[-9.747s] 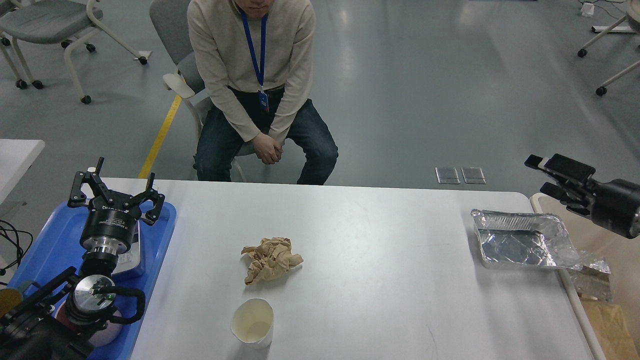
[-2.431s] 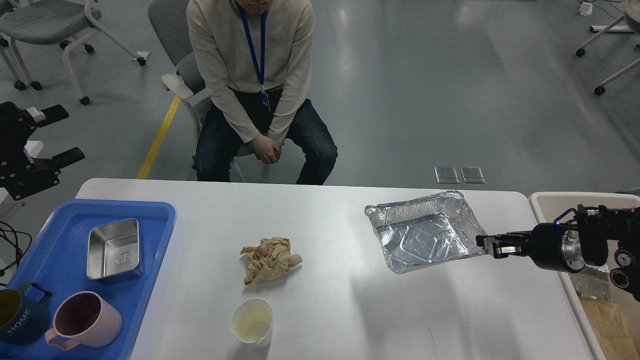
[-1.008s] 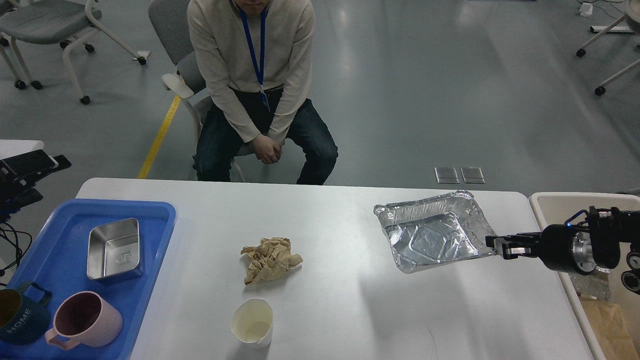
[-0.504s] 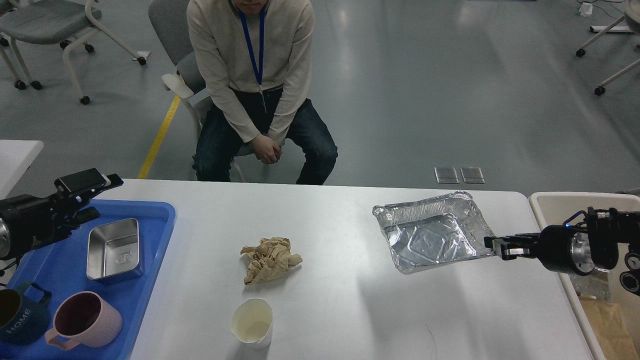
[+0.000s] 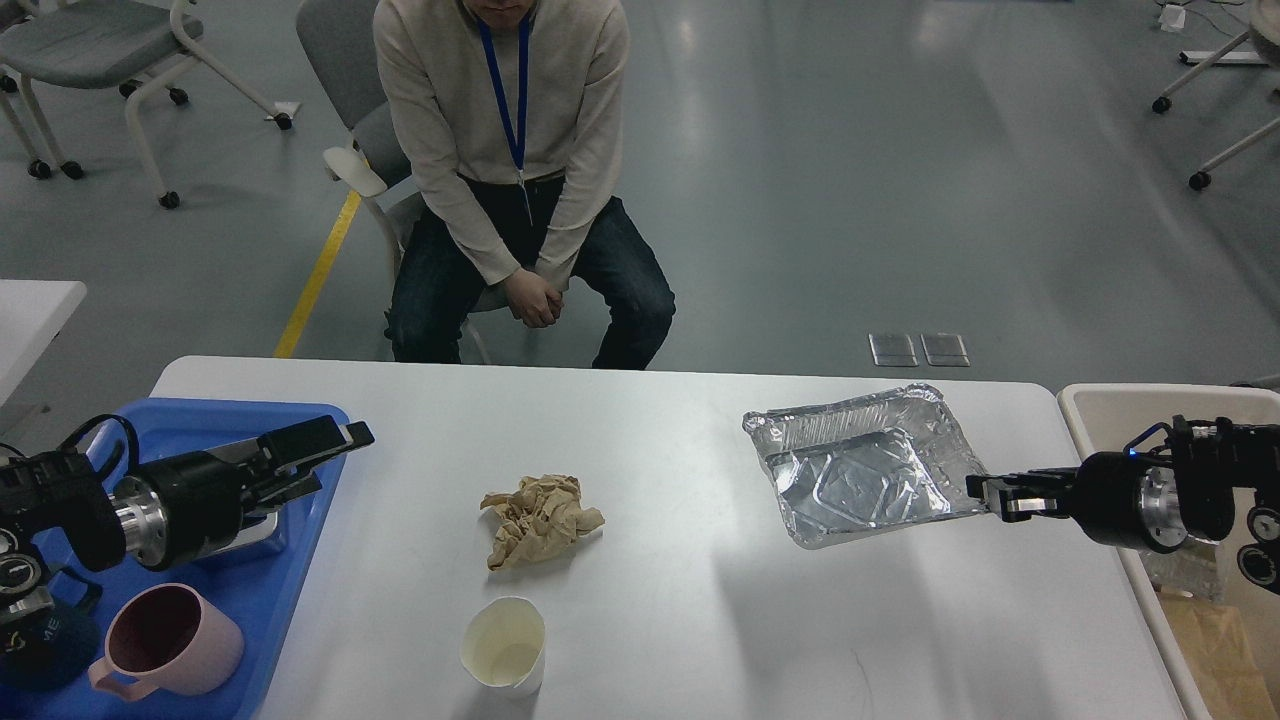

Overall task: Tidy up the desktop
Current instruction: 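Move the left gripper from the blue tray down toward the paper cup, then grasp the white paper cup with the left gripper and lift it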

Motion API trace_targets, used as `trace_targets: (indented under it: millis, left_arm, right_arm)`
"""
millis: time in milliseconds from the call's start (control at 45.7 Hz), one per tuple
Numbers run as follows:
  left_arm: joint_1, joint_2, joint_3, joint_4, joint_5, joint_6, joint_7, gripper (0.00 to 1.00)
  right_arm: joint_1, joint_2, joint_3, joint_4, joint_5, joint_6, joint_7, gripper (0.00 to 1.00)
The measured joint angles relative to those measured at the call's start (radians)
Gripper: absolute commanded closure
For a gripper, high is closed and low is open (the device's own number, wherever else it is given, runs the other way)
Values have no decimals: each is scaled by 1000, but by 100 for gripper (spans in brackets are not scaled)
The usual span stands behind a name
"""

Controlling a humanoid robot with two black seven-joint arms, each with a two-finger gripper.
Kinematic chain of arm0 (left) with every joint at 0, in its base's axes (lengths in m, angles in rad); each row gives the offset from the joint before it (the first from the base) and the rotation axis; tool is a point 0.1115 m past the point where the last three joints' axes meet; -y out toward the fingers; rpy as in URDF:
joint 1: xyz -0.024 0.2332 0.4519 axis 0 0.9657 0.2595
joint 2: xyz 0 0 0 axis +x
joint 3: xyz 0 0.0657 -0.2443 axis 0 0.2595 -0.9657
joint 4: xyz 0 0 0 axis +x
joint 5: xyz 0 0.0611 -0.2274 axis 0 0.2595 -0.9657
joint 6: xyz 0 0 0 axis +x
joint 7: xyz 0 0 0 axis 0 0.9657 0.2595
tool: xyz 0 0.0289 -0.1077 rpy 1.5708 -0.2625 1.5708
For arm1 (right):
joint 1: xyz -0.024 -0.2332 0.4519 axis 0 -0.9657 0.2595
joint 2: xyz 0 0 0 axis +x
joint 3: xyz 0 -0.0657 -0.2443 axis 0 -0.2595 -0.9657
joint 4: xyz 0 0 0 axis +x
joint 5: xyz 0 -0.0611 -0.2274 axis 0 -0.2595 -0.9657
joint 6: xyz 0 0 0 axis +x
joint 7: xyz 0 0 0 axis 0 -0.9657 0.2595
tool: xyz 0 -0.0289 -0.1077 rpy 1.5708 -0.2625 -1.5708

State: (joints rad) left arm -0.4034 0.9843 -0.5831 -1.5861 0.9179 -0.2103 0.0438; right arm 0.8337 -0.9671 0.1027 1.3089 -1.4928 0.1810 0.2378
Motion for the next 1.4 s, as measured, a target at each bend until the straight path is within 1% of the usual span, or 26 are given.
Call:
trace_targets:
  millis: [110,438,767,942,1051,1161,1205,1314,1402]
  left_arm:
    - [0,-20,44,0,14,2,1,4]
    - [-3,-130,174,-5,214,10,-4,4]
    - [-9,-162,231,-5,245,16,-4,5]
    - [-9,-181,254,-5,308,20,-5,8]
    - [-8,-203,261,-5,335,25,-5,12]
    - [-8,-216,272,-5,368,29,6,23]
    - [-8,-220,279,-6,380,30,21,28]
    - [-8,-231,296,-6,404,31,67,35]
    - [-7,-237,300,-6,416,31,88,41]
  right_arm:
    - [-1,0,0,0,-1,0,0,100]
    - [-2,5,0,0,-1,0,0,100]
    - [-4,6,-1,0,-3,0,0,100]
    - [-4,7,-2,0,-3,-1,0,100]
    - [-4,5,-1,-1,-3,-1,0,100]
    - [-4,5,-1,0,-3,-2,1,100]
    - [-4,6,0,0,-3,-3,1,100]
    - [-4,6,0,0,-3,-3,1,100]
    - [-4,7,0,-1,-3,-3,1,100]
